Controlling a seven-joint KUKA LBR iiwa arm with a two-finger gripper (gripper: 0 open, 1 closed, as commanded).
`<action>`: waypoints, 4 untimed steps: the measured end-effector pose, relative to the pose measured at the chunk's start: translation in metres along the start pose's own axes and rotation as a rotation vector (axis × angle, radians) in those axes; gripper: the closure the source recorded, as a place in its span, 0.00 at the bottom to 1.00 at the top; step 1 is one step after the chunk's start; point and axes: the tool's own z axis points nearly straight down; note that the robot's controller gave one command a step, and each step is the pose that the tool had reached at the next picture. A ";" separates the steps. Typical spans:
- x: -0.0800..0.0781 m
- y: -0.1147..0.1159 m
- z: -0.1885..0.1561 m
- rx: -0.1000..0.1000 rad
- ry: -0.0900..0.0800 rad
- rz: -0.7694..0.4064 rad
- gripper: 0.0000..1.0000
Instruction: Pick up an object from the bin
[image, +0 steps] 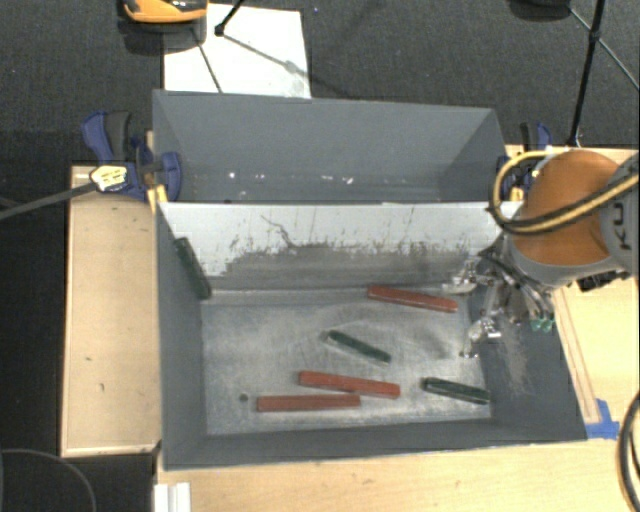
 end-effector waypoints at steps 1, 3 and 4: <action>0.041 0.003 0.007 -0.006 0.020 0.028 0.00; 0.091 -0.005 0.035 0.002 -0.007 0.127 1.00; 0.091 -0.005 0.035 0.002 -0.007 0.125 1.00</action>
Offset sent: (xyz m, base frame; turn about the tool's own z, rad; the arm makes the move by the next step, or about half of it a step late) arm -0.0461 0.0111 -0.0166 -0.0813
